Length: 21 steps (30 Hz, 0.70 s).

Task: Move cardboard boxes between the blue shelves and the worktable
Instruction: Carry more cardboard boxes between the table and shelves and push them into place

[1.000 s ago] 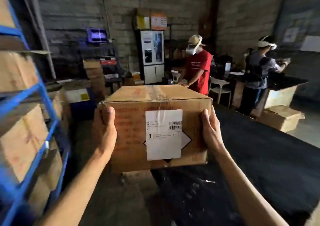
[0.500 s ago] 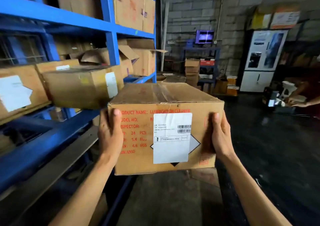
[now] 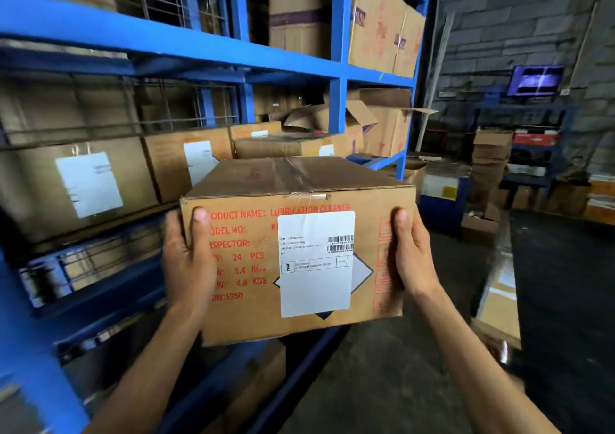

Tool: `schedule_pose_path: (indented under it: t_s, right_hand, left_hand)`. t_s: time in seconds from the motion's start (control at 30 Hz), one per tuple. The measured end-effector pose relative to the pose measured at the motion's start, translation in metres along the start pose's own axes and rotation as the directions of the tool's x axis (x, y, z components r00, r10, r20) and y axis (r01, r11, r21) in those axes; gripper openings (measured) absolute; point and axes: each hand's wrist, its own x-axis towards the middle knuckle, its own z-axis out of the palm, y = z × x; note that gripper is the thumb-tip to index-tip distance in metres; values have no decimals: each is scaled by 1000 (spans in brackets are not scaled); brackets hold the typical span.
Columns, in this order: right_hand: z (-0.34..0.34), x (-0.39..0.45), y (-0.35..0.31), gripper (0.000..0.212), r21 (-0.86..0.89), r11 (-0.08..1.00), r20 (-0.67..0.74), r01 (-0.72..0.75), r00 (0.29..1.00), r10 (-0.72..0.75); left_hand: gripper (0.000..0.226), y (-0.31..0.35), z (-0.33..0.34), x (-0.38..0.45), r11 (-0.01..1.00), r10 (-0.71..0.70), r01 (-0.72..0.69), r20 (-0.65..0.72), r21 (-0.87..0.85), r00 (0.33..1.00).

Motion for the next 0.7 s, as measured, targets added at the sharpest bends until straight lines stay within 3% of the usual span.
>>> schedule_pose_path:
  t_s: [0.1,0.2,0.27,0.37,0.47,0.6,0.7]
  right_hand:
    - [26,8,3,62,19,1000,20,-22,1000,21]
    - [49,17,8,35,22,999,43,-39,998,38]
    - [62,26,10,31,28,999,63,-34,998,32]
    - [77,47,21,43,24,1000,97,-13,995,11]
    - [90,75,38,60,73,997,129,1,992,-10]
    - [106,121,65,57,129,991,151,22,988,-42]
    - [118,159,94,69,151,989,162,2,986,-27]
  left_hand:
    - [34,4,-19,8,1000,10,-9,-36,4,999]
    - [32,4,-33,18,999,30,-29,-72,24,997]
    - [28,-1,-38,24,998,46,-43,-100,36,994]
    - [24,-5,-36,34,997,64,-59,-134,46,989]
    - [34,-14,-27,48,998,67,-64,-142,23,988]
    - [39,-30,-3,76,996,88,-84,-174,26,981]
    - [38,-50,22,100,993,103,-91,-208,70,973]
